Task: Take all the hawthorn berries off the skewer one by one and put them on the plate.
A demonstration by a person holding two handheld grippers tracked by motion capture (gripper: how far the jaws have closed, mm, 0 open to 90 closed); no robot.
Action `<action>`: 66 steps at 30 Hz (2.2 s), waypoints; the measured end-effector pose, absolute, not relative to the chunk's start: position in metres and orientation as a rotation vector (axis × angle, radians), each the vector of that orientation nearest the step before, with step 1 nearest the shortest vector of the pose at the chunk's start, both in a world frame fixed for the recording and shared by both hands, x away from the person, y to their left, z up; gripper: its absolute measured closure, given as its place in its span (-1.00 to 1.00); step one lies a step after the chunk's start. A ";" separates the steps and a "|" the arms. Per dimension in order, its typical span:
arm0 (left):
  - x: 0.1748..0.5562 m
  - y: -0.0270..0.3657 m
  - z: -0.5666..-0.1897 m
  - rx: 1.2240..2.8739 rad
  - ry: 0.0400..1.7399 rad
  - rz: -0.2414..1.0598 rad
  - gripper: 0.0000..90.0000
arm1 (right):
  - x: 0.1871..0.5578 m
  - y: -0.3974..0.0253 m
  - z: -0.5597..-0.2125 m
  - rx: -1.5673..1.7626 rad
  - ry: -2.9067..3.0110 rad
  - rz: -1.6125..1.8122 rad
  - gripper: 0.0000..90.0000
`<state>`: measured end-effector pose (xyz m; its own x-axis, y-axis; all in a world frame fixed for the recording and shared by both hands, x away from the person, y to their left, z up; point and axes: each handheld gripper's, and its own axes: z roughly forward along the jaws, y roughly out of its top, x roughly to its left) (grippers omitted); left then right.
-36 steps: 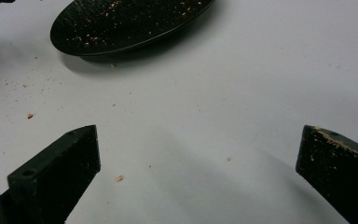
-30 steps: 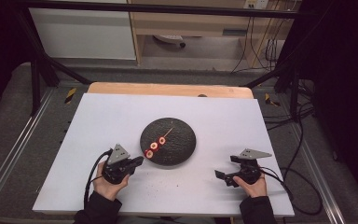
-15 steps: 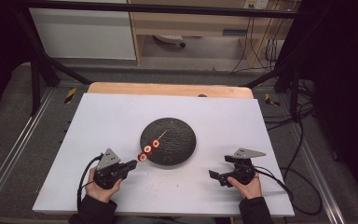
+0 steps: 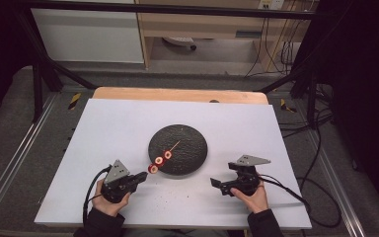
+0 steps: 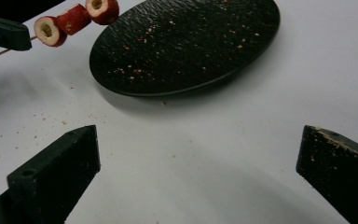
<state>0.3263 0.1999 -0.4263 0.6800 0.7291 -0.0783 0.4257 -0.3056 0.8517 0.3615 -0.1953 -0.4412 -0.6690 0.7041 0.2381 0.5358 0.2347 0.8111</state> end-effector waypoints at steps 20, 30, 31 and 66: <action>0.322 0.195 -0.425 1.940 0.877 0.405 0.96 | 0.383 -0.125 -0.415 1.206 2.254 1.519 -0.92; 0.320 0.192 -0.425 1.941 0.865 0.409 0.96 | 0.399 -0.097 -0.411 1.275 2.230 1.573 -0.74; 0.320 0.191 -0.425 1.941 0.864 0.412 0.96 | 0.400 -0.094 -0.411 1.271 2.234 1.573 -0.71; 0.313 0.185 -0.423 1.915 0.837 0.466 0.96 | 0.411 -0.063 -0.422 1.575 2.156 1.673 0.00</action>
<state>0.3131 0.1850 -0.4229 0.6920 0.7213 -0.0292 0.3551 -0.3049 0.8837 0.4110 -0.0632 -0.4218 -0.5002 0.6794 0.5369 0.6888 -0.0636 0.7222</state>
